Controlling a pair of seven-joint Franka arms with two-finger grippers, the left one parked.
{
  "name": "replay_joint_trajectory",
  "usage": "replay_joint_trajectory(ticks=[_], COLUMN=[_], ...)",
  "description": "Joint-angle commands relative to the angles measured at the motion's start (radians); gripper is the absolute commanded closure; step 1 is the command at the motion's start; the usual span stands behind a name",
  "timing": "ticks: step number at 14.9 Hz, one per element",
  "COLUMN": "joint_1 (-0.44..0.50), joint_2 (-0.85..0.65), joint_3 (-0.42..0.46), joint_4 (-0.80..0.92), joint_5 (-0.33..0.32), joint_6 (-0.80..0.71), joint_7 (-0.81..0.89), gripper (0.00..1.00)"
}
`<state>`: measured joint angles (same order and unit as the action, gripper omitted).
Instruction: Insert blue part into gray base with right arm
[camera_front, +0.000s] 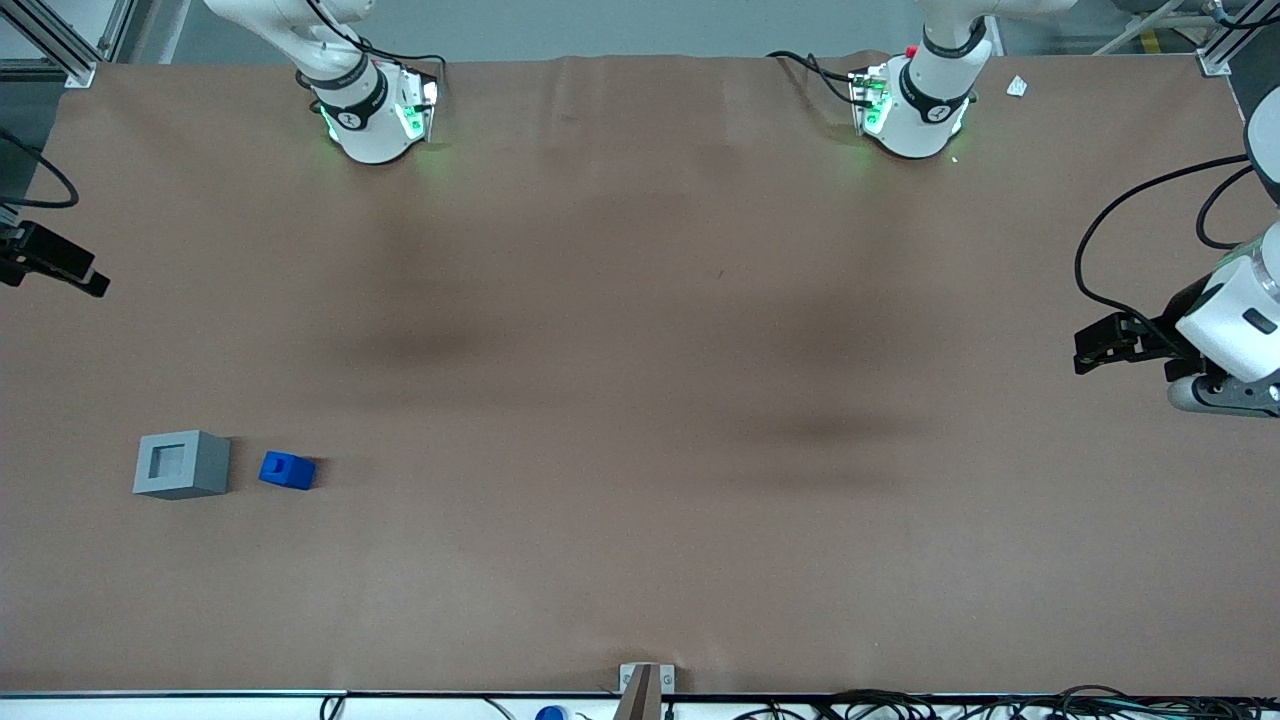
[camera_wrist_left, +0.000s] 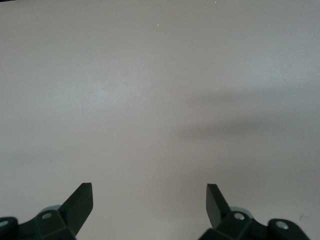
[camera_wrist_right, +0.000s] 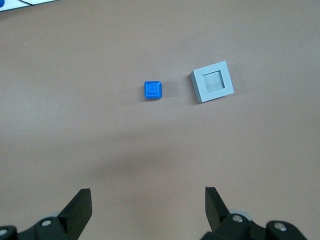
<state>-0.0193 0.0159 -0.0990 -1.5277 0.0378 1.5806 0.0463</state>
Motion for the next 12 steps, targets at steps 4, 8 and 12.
replay_joint_trajectory(ticks=[4,8,12], joint_1=[-0.011,-0.025,-0.019], joint_2=[0.012,0.022,0.094], joint_3=[0.009,0.009,0.010], joint_4=[0.021,-0.003,-0.083], joint_5=[-0.001,0.013,0.011], joint_6=[-0.011,-0.004,0.123], joint_7=[-0.008,-0.014,-0.016], gripper=[0.00,0.00,0.00])
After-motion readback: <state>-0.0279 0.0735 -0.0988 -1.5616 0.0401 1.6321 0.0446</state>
